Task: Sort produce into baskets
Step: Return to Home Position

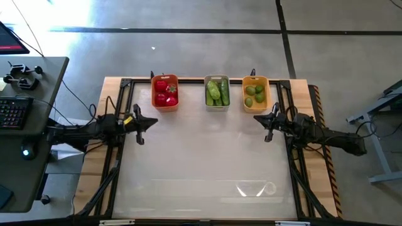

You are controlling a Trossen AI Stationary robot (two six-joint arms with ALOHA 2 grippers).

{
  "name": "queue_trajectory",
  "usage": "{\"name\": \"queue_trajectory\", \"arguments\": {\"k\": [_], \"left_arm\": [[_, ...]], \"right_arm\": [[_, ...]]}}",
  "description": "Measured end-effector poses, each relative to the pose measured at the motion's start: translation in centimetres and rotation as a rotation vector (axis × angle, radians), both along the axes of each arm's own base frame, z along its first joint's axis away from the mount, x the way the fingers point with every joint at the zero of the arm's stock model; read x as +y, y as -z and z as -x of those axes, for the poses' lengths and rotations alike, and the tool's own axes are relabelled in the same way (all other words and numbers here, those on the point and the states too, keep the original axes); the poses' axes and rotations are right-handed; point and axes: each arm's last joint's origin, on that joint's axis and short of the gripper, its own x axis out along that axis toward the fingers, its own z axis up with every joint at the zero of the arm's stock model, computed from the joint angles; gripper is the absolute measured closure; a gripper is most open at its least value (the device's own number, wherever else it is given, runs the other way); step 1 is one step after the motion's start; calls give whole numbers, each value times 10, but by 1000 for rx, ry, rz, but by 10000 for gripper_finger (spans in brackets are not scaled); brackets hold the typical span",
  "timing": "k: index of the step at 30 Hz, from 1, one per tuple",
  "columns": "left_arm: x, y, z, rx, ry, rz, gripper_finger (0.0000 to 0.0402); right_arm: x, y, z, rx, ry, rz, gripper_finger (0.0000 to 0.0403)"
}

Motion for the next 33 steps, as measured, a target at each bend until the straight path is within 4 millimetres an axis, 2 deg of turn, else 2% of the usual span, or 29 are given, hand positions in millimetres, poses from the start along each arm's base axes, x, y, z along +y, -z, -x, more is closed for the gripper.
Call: {"name": "queue_trajectory", "arguments": {"k": [11,18,23,33], "left_arm": [[-2,3,-1,12,59,71,401],[-1,6,-4,54,44,68,401],[-1,8,-6,93,28,-3,401],[-1,8,-6,88,29,30,401]], "right_arm": [[-2,1,0,8,21,1,403],[-2,1,0,2,32,-19,403],[-2,1,0,9,23,2,403],[-2,1,0,9,19,4,402]]}}
